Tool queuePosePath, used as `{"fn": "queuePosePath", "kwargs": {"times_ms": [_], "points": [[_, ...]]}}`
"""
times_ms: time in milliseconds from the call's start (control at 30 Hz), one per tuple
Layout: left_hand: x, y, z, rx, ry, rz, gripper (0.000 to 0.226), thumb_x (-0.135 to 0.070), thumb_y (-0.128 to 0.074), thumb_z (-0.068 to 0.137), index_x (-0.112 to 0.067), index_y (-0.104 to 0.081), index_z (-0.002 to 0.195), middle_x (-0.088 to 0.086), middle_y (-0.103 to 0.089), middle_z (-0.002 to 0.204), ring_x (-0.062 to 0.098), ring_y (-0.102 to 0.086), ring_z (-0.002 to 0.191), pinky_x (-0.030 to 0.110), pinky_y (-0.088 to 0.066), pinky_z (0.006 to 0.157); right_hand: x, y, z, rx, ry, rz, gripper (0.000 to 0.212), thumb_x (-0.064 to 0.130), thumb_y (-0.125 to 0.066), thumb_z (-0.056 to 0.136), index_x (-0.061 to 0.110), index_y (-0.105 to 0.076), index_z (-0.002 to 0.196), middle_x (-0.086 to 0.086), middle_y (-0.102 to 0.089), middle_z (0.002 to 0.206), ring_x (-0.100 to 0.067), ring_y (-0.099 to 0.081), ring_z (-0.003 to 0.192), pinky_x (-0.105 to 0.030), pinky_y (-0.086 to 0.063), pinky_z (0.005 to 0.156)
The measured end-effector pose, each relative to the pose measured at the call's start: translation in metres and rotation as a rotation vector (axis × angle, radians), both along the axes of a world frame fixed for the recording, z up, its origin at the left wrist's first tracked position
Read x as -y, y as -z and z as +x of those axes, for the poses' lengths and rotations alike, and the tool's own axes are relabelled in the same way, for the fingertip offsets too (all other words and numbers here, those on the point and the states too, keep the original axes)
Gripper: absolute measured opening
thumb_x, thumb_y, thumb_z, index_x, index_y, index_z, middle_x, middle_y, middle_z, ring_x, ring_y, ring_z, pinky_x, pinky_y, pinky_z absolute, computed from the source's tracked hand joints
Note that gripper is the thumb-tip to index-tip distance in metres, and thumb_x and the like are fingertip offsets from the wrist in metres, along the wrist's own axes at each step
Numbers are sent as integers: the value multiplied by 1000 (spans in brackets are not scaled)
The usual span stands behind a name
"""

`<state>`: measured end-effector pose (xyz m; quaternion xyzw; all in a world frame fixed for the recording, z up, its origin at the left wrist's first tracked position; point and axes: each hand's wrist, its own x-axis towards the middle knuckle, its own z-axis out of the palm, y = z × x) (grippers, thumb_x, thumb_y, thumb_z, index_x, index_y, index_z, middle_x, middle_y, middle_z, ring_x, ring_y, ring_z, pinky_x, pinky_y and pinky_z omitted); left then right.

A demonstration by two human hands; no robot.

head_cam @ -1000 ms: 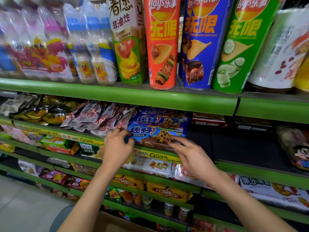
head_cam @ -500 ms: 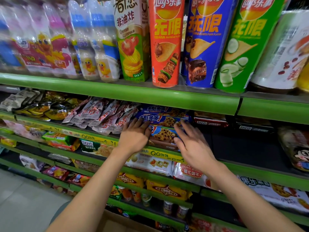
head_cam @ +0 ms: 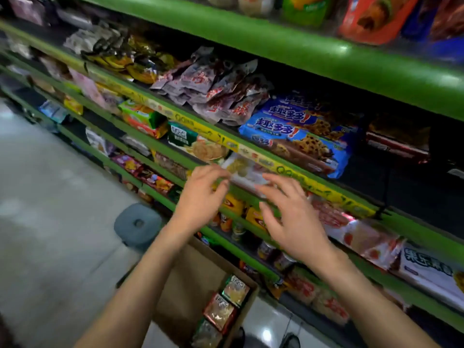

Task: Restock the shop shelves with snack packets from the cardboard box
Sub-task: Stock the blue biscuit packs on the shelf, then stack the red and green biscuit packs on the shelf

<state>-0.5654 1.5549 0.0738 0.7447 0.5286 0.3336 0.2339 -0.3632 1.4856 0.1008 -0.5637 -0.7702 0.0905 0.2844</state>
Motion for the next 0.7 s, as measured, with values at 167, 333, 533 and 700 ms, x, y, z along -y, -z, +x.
{"fn": "queuePosePath", "kwargs": {"times_ms": [167,333,533,700], "points": [[61,107,-56,182,-302,-403,16,-4,-63,92,-16,-72,99,1,-67,100,21,-62,101,27,-44,89,-4,74,-31,-5,-113,-380,28,13,-61,96,9,-68,122,-8,-59,131,-25,-51,125,-23,-29,107],[118,204,-80,403,-581,-720,16,5,-60,92,-7,-71,94,5,-66,92,17,-58,90,18,-44,72,-7,168,-47,52,-205,-744,25,8,-62,94,3,-69,117,-12,-62,118,-26,-58,114,-33,-43,100],[157,322,-84,557,-866,-977,13,5,-61,91,3,-71,98,6,-67,83,4,-61,65,8,-45,55,-14,311,-55,133,-232,-991,21,5,-64,92,2,-70,112,-17,-67,115,-30,-63,108,-26,-41,88],[172,465,-77,526,-939,-1202,15,-9,-61,95,-10,-69,107,6,-67,97,18,-62,85,26,-52,74,-14,466,-52,230,-286,-1181,23,10,-62,94,6,-69,116,-13,-66,118,-27,-63,107,-28,-44,85]]}}
